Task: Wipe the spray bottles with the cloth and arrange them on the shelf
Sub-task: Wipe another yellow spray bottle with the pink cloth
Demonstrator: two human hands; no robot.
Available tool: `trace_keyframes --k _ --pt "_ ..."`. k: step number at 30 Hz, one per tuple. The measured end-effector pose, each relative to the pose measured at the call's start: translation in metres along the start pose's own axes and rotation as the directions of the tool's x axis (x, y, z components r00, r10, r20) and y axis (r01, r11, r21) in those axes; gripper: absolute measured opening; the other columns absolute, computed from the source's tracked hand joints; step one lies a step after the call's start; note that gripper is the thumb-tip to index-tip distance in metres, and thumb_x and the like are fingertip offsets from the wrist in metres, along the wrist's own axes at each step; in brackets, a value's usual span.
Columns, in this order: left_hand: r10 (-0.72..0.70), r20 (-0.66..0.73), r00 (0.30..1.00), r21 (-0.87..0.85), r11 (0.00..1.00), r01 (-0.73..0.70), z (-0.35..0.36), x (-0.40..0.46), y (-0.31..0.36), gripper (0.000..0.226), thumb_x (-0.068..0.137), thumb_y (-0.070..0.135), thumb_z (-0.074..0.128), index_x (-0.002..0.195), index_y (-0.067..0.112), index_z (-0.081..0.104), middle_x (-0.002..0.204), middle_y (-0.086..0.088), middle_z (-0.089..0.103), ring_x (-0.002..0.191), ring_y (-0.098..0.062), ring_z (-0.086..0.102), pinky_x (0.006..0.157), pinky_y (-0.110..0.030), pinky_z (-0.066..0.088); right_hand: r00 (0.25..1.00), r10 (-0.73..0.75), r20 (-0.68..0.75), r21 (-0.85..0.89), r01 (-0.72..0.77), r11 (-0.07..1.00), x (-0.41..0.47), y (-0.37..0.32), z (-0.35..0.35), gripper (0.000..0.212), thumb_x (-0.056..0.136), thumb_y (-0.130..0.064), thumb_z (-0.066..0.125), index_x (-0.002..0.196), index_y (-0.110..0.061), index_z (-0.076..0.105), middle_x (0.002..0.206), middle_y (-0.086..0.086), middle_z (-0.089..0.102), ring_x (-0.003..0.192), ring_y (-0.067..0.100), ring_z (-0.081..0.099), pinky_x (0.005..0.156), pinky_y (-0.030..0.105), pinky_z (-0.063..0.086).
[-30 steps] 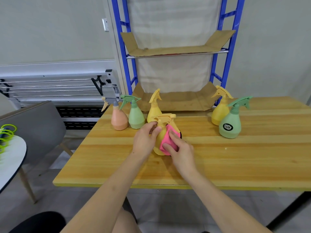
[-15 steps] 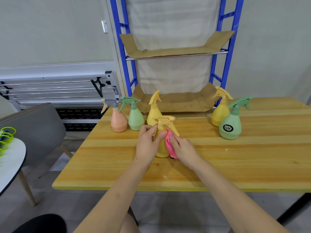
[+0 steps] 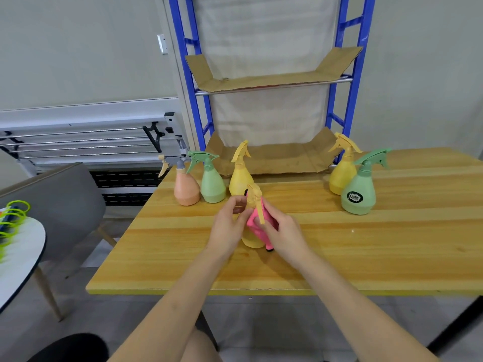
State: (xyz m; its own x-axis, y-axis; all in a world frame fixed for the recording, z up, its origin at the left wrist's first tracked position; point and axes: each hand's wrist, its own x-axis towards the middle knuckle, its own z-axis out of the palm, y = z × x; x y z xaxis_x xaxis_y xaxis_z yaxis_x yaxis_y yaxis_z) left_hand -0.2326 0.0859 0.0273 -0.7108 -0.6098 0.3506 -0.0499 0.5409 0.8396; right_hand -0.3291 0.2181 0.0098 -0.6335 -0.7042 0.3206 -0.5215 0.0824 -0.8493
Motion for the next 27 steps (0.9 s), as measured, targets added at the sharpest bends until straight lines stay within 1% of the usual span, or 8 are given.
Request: trace_keyframes --k 4,7,10,12,15,20,23,27 --pt "0.014 -0.012 1.000 0.063 0.998 -0.014 0.001 0.002 -0.005 0.022 0.101 0.030 0.060 0.124 0.031 0.060 0.118 0.014 0.065 0.117 -0.007 0.058 0.106 -0.041 0.048 0.998 0.027 0.057 -0.161 -0.018 0.987 0.012 0.009 -0.005 0.049 0.109 -0.043 0.046 0.158 -0.045 0.038 0.098 -0.008 0.075 0.074 0.011 0.070 0.056 0.016 0.047" --pt "0.008 -0.046 0.999 0.132 0.991 -0.002 0.001 0.004 -0.014 0.033 0.096 0.051 0.051 0.126 0.040 0.057 0.122 0.012 0.058 0.120 -0.015 0.054 0.107 -0.050 0.044 0.996 0.062 0.057 -0.229 -0.048 0.972 0.015 0.014 -0.004 0.047 0.109 -0.049 0.041 0.156 -0.044 0.041 0.086 -0.005 0.072 0.073 0.013 0.065 0.059 0.025 0.044" --pt "-0.017 -0.019 1.000 0.029 0.999 0.017 0.001 0.005 -0.016 0.026 0.102 0.034 0.056 0.128 0.032 0.061 0.119 0.007 0.064 0.114 -0.011 0.058 0.103 -0.047 0.049 0.996 0.082 0.038 -0.246 -0.070 0.967 0.008 0.022 -0.004 0.042 0.108 -0.046 0.046 0.148 -0.036 0.056 0.092 0.000 0.075 0.083 0.023 0.067 0.067 0.035 0.048" --pt "-0.040 -0.030 0.999 -0.053 0.998 0.039 0.000 0.003 -0.012 0.023 0.103 0.024 0.059 0.126 0.025 0.063 0.119 0.007 0.066 0.111 -0.006 0.060 0.103 -0.042 0.050 0.996 0.081 0.034 -0.245 -0.070 0.967 0.003 0.023 -0.005 0.040 0.107 -0.041 0.051 0.144 -0.029 0.061 0.093 0.000 0.074 0.084 0.022 0.068 0.067 0.031 0.046" --pt "-0.075 -0.055 0.996 -0.166 0.984 0.065 0.000 -0.007 -0.009 0.023 0.102 0.026 0.062 0.124 0.022 0.061 0.119 0.008 0.068 0.112 -0.007 0.062 0.101 -0.037 0.052 0.999 0.054 0.000 -0.258 -0.052 0.965 -0.009 0.019 -0.002 0.051 0.104 -0.036 0.059 0.153 -0.027 0.050 0.096 -0.004 0.074 0.081 0.011 0.064 0.067 0.018 0.042" --pt "-0.097 -0.028 0.995 -0.227 0.970 0.088 0.005 -0.018 -0.008 0.028 0.100 0.026 0.064 0.125 0.037 0.057 0.122 0.021 0.064 0.117 0.007 0.058 0.100 -0.021 0.044 0.993 -0.077 -0.093 -0.188 0.058 0.980 -0.021 0.011 0.011 0.066 0.102 -0.027 0.066 0.161 -0.033 0.038 0.129 -0.010 0.068 0.108 0.005 0.063 0.094 0.018 0.050" --pt "-0.079 -0.067 0.995 -0.164 0.984 0.067 0.009 -0.016 -0.013 0.030 0.100 0.031 0.064 0.119 0.051 0.055 0.129 0.011 0.060 0.122 0.000 0.055 0.107 -0.028 0.044 0.993 -0.087 -0.084 -0.110 0.078 0.991 -0.012 0.005 0.012 0.064 0.105 -0.028 0.060 0.160 -0.044 0.031 0.122 -0.021 0.062 0.100 -0.003 0.061 0.086 0.004 0.045" --pt "-0.063 -0.031 0.997 -0.065 0.996 0.061 0.010 -0.013 -0.021 0.036 0.103 0.036 0.057 0.139 0.039 0.055 0.144 0.010 0.051 0.124 0.022 0.040 0.109 -0.012 0.033 1.000 -0.022 -0.018 -0.170 0.019 0.985 0.002 0.014 0.007 0.050 0.110 -0.045 0.041 0.158 -0.049 0.029 0.111 -0.008 0.070 0.095 0.011 0.065 0.075 0.020 0.048"
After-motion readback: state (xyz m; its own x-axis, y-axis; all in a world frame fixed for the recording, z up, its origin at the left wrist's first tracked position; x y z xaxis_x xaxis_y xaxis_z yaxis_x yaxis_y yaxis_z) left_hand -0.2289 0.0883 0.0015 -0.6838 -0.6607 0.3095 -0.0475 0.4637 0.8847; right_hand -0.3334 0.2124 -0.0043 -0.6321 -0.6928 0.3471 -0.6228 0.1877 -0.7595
